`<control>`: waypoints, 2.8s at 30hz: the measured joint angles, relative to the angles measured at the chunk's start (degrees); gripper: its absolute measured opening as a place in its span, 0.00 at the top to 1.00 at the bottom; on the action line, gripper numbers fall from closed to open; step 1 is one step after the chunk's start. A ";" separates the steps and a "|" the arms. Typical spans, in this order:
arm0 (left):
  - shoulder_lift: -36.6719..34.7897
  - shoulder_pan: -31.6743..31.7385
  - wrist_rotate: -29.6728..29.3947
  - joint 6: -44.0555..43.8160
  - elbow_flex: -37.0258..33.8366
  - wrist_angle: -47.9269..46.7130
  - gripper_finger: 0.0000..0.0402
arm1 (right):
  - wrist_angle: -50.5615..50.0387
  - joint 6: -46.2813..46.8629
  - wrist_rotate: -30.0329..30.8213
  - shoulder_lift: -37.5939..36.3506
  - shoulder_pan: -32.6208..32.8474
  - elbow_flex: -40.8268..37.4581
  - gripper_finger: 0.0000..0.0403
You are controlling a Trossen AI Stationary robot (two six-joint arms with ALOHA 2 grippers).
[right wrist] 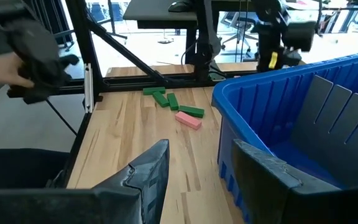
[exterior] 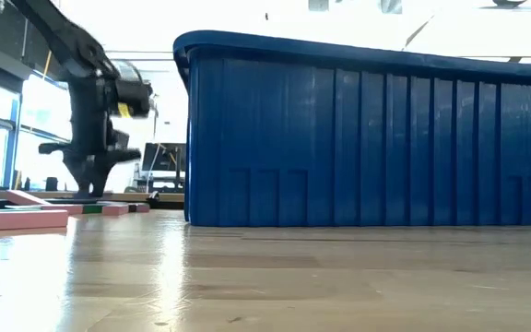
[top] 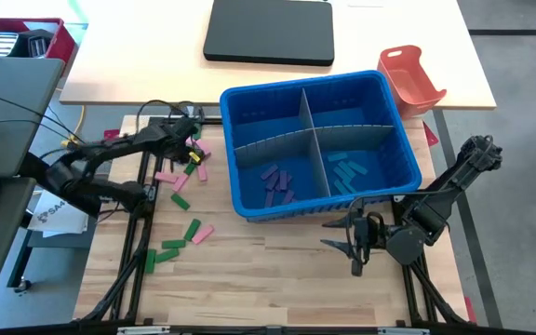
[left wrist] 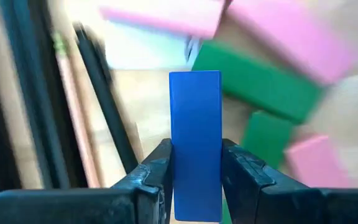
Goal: Sort blocks
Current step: Put the purple block into the blue bin with the other purple block
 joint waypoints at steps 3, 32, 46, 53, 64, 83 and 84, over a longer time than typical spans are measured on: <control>-7.14 -3.68 0.28 0.84 1.59 -3.14 0.77 | 0.16 -0.01 -0.01 0.00 -0.01 0.00 0.58; 32.97 -36.34 19.22 72.09 74.01 -20.30 0.77 | 3.90 1.92 -3.82 -0.02 0.00 0.00 0.58; 47.59 -35.73 19.56 91.30 75.19 -23.88 0.77 | -1.69 5.86 -3.02 -0.02 0.00 0.00 0.58; 52.52 -36.23 18.38 95.07 75.19 -23.75 0.77 | -1.59 6.51 -1.68 -0.02 0.00 0.00 0.58; 58.77 -36.35 16.16 95.60 75.49 -23.43 0.77 | -1.52 7.62 -1.60 -0.02 -0.02 0.00 0.58; 57.86 -36.53 12.29 79.15 78.17 -27.29 0.46 | -1.57 7.61 -0.09 -0.04 -0.02 0.00 0.58; 57.43 -36.49 12.31 77.47 79.36 -28.66 0.45 | -1.61 7.49 -0.07 -0.04 -0.02 0.00 0.58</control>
